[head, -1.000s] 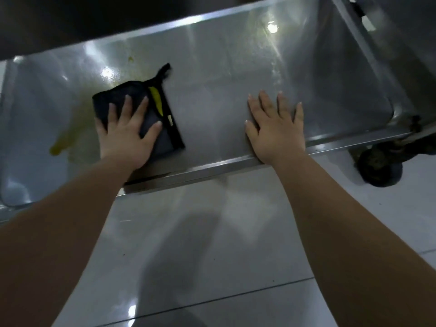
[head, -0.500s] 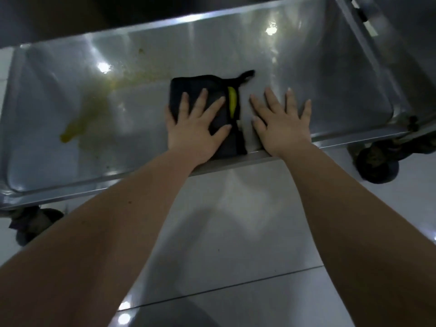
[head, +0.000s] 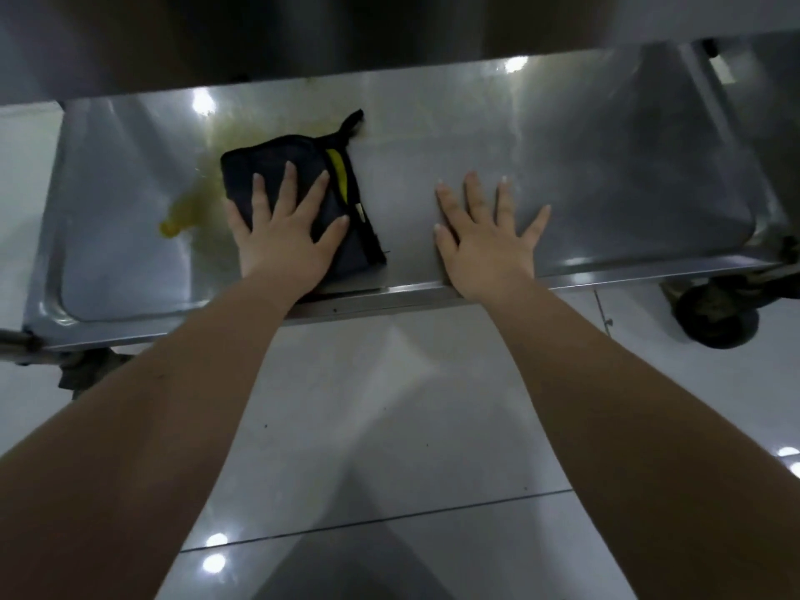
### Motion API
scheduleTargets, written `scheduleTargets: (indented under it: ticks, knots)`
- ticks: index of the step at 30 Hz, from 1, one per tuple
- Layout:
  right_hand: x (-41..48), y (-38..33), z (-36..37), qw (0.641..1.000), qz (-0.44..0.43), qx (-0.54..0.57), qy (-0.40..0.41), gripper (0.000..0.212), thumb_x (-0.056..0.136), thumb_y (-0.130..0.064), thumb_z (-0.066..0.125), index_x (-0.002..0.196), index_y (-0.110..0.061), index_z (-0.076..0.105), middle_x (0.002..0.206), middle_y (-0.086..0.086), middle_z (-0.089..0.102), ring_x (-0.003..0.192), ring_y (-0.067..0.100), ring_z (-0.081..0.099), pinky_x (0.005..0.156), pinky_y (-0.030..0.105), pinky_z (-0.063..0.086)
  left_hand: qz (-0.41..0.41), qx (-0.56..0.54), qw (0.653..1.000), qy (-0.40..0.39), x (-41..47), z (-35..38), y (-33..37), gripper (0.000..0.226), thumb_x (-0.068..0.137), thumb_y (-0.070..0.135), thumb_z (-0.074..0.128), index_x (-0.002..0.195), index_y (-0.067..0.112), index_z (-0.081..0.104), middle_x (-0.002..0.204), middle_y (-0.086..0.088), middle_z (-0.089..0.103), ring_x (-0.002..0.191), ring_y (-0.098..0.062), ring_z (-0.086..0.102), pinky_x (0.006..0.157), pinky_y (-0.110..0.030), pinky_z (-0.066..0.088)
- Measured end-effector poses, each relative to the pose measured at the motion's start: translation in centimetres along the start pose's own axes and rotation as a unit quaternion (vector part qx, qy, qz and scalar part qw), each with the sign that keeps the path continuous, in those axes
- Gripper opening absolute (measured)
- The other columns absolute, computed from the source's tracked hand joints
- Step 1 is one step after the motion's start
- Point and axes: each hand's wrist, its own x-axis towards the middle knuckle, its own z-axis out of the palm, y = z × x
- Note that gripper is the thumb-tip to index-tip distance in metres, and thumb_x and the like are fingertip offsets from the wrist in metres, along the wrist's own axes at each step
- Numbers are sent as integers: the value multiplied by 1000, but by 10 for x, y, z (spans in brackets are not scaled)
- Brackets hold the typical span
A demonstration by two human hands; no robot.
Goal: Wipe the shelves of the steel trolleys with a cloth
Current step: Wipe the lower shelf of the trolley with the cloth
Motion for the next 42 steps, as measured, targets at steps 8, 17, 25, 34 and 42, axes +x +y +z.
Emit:
scheduleTargets:
  ticks: [8, 17, 25, 34, 42]
  knots:
    - [-1, 2, 7, 999, 4, -24, 22, 54, 102, -47, 10, 153, -41, -6, 163, -11, -14, 148, 33, -17, 106, 74, -11, 130, 22, 991, 9, -7, 14, 80, 66, 87, 71, 7, 148, 52, -3, 163, 9, -6, 149, -32, -8, 114, -63, -5]
    - [4, 2, 8, 999, 3, 6, 37, 52, 101, -51, 12, 151, -48, 2, 163, -15, -5, 149, 29, -13, 108, 71, -13, 36, -9, 999, 24, 48, -8, -18, 64, 88, 71, 26, 148, 53, 12, 163, 11, 4, 150, -24, 1, 117, -56, 1]
    - [16, -23, 4, 998, 52, -7, 22, 52, 98, -53, 14, 149, -50, 1, 164, -7, -4, 147, 42, -11, 104, 74, -12, -40, 16, 999, 13, 44, -9, -62, 59, 94, 66, 21, 149, 52, 6, 163, 9, 0, 150, -27, -5, 115, -60, -3]
    - [36, -43, 9, 997, -28, -45, 55, 58, 97, -55, 4, 153, -40, -7, 165, -1, -5, 150, 34, -7, 110, 71, -8, -47, 5, 999, 14, 43, -12, -58, 59, 94, 66, 23, 149, 53, 6, 163, 9, -1, 149, -27, -8, 115, -61, -5]
    - [36, -42, 8, 997, -26, -53, 57, 61, 99, -46, 16, 156, -30, -1, 164, -5, -8, 150, 30, -9, 112, 69, -5, 141, 3, 990, 12, 70, 2, 57, 55, 95, 58, 21, 148, 54, 8, 163, 12, 1, 150, -27, -5, 113, -62, -6]
